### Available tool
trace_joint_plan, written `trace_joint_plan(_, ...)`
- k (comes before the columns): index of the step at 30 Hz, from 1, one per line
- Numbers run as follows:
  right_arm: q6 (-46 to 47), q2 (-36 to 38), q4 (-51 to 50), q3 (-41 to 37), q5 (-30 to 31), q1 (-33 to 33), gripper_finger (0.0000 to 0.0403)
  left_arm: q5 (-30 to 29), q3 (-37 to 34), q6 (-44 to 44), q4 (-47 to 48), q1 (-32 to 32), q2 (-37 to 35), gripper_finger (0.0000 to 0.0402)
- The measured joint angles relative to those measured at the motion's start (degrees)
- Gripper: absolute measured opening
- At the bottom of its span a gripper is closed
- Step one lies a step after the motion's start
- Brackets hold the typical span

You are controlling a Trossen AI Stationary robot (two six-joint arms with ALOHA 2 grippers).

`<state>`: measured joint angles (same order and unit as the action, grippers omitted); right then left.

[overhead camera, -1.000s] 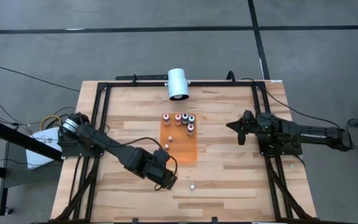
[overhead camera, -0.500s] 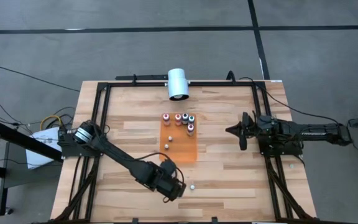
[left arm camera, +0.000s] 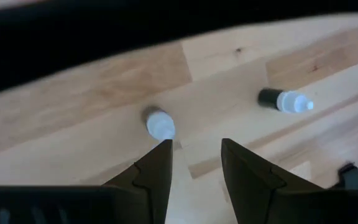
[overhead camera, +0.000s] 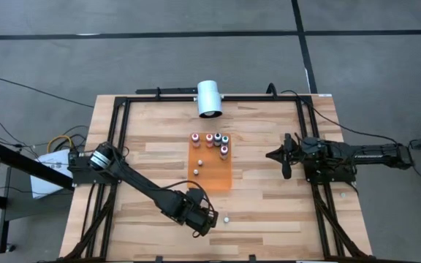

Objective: Pick & Place food coloring
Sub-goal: Put the small black food coloring bottle into the bin

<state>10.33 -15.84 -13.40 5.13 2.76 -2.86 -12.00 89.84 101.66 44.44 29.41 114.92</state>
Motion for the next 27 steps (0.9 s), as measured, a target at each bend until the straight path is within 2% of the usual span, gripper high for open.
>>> trace_joint_plan(9, -0.37, 0.00, 0.02, 0.00, 0.02, -0.02, 0.0001, 0.62, 0.00, 3.14, 0.31, 0.28, 1.55, 0.0128)
trace_joint_plan(13, -0.38, 0.00, 0.06, 0.00, 0.02, 0.00, 0.0001, -1.75, 0.00, 3.18, 1.50, 0.22, 1.51, 0.0128)
trace_joint_plan(27, -0.33, 0.00, 0.12, 0.00, 0.02, -0.01, 0.0001, 0.34, -0.07, 2.99, 2.55, 0.11, 3.11, 0.0128)
